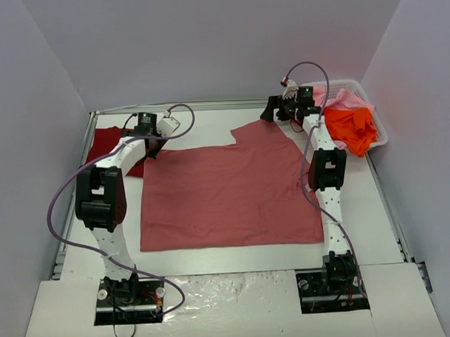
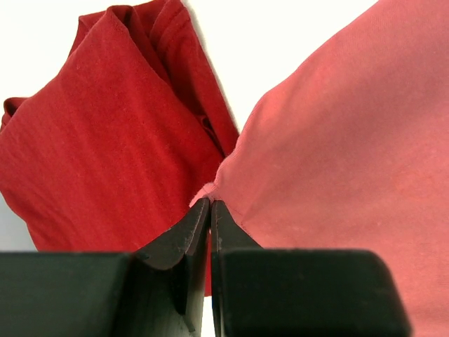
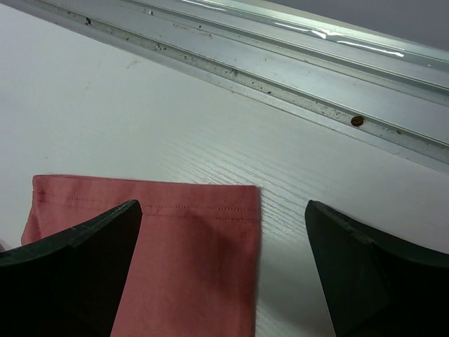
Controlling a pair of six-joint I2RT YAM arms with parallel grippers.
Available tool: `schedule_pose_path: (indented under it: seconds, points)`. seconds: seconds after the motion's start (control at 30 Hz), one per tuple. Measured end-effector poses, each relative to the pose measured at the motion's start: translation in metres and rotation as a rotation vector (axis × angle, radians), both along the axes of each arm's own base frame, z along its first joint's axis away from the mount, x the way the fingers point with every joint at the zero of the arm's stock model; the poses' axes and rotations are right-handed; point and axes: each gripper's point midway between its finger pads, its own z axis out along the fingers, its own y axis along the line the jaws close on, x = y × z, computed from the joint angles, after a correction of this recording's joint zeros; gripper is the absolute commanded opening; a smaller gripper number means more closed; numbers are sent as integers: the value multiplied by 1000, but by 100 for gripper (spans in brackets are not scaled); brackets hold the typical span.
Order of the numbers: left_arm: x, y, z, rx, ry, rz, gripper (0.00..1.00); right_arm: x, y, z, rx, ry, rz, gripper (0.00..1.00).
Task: Fold and stack the t-shirts
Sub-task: Grap the side of the flattened tshirt furthest away from the robot with both arms
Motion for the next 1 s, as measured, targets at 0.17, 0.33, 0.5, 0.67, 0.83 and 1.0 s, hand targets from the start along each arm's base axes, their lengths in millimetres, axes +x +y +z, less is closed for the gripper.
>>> schedule_pose_path:
  seconds: [0.17, 0.33, 0.5, 0.67, 0.83, 1.0]
  points:
    - [0, -1, 0, 2, 0, -1, 2, -1, 2, 2, 48, 14, 1, 91]
    - [0, -2, 0, 2, 0, -4, 2, -4, -3, 2, 108, 45, 1, 76]
    - [-1, -3, -2, 2, 4, -5, 2, -8, 1, 2, 143, 70, 12, 74]
    - [-2, -2, -4, 3, 10, -5, 2, -13, 8, 2, 175, 84, 40, 72]
    - [-2, -3, -5, 3, 11, -5, 3, -15, 12, 3, 189, 93, 55, 68]
    - [-2, -3, -5, 2, 12, -6, 2, -18, 16, 0, 192, 108, 60, 51]
